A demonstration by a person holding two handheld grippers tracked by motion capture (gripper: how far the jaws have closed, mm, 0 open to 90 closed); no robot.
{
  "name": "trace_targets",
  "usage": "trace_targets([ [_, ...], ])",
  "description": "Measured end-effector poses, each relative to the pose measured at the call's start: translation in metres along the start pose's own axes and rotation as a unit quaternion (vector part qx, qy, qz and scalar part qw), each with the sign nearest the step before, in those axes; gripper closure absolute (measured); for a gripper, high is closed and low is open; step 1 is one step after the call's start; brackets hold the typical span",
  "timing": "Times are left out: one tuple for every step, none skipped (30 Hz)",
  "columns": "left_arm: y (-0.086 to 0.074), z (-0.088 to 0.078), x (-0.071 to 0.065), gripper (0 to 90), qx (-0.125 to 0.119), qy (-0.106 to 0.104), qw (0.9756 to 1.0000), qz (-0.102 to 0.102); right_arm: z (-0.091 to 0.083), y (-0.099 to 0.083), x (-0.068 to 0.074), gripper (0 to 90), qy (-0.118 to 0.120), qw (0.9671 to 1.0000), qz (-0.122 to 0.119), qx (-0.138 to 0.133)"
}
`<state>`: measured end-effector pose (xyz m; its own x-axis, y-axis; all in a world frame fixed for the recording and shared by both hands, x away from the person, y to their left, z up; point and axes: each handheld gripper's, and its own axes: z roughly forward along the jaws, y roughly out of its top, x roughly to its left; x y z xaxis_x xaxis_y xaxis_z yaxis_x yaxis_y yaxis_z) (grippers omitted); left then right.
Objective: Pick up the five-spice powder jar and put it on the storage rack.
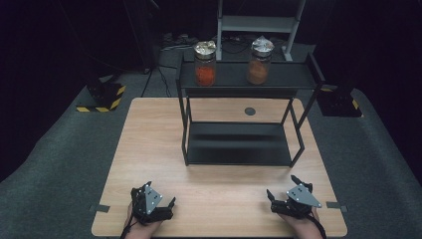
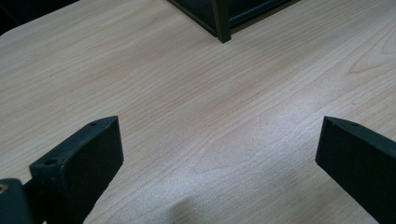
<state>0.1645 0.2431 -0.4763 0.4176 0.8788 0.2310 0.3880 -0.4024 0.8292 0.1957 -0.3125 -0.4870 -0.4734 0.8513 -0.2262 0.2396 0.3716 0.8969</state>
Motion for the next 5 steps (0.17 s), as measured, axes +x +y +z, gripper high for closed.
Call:
trace_targets([
  [0.0002,0.0001,0.0000,1.0,0.001,0.000,1.0000,0.000,-0.0004,-0.0004,0.0002,0.0,-0.001,1.0000,-0.002,-0.001],
  [0.0005,0.0003,-0.0001,1.0,0.002,0.000,1.0000,0.000,-0.0005,0.0006,0.0003,0.0,-0.001,1.0000,-0.003,0.003],
  [0.0013,0.0008,0.0006,1.0,0.004,-0.002,1.0000,0.001,-0.0005,0.0014,0.0004,0.0,-0.001,1.0000,-0.006,0.007],
  [0.0020,0.0011,0.0009,1.0,0.006,-0.003,1.0000,0.002,-0.0008,0.0012,0.0005,0.0,-0.001,0.9999,-0.009,0.006],
  [0.0022,0.0012,0.0013,1.0,0.006,-0.005,1.0000,0.003,-0.0009,0.0012,0.0009,0.0,-0.002,0.9999,-0.010,0.007],
])
